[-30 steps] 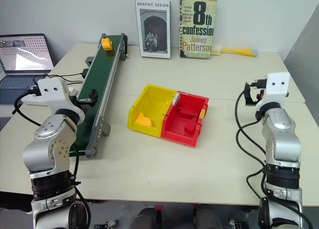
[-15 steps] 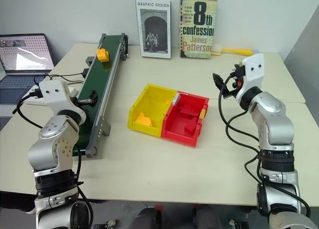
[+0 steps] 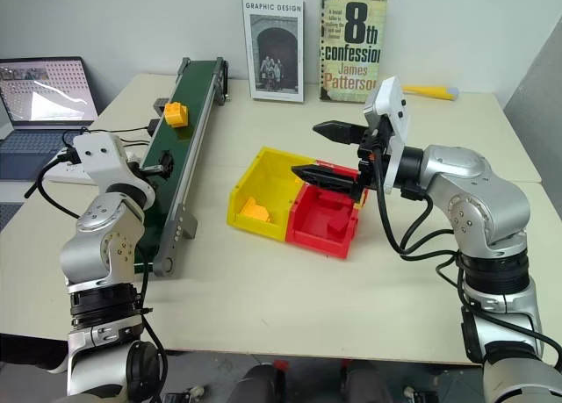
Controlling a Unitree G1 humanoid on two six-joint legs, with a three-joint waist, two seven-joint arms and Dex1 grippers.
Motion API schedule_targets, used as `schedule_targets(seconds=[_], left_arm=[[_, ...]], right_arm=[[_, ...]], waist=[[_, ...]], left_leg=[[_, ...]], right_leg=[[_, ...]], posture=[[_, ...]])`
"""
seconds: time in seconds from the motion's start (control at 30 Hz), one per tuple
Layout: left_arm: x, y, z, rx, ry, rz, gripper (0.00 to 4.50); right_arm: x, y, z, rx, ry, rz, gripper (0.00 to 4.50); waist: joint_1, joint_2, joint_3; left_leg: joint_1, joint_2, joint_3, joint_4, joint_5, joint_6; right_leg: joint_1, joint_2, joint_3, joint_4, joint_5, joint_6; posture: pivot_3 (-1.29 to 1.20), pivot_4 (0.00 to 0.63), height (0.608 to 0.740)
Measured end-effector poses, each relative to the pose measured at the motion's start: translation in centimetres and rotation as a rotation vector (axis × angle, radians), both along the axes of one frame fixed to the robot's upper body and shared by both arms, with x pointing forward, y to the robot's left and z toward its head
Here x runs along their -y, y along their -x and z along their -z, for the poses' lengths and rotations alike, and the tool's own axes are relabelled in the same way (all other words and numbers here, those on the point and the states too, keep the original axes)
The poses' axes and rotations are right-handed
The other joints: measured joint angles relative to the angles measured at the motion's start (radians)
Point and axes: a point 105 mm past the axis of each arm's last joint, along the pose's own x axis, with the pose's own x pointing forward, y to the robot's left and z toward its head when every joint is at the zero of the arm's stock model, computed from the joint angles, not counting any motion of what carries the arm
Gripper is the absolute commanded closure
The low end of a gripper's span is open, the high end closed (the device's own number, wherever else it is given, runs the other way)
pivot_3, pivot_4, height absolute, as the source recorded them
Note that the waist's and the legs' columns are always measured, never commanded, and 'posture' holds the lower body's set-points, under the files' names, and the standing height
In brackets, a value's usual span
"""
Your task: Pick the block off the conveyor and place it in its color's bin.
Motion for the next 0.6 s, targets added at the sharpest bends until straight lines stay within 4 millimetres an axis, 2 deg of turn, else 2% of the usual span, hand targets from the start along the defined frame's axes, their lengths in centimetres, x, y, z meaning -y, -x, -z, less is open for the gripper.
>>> schedule_targets(seconds=[0.17, 0.6], left_arm=[[0.2, -0.3, -0.5, 0.013, 0.002, 0.005, 0.07], [0.4, -1.3, 0.1, -0.022, 0.016, -0.003, 0.07]], right_arm=[[0.0, 0.4, 0.4, -0.008, 0.006, -0.001, 0.00], [0.2, 0.4, 1.0, -0.021, 0.006, 0.045, 0.00]], waist=[[0.000, 0.000, 0.000], [0.000, 0.000, 0.000]], left_leg=[[0.000, 0.000, 0.000, 0.000, 0.000, 0.000], [0.000, 0.000, 0.000, 0.000, 0.000, 0.000]], right_leg=[[0.000, 0.000, 0.000, 0.000, 0.000, 0.000], [0.000, 0.000, 0.000, 0.000, 0.000, 0.000]], posture=[[0.00, 0.150, 0.740], [0.00, 0.150, 0.740]])
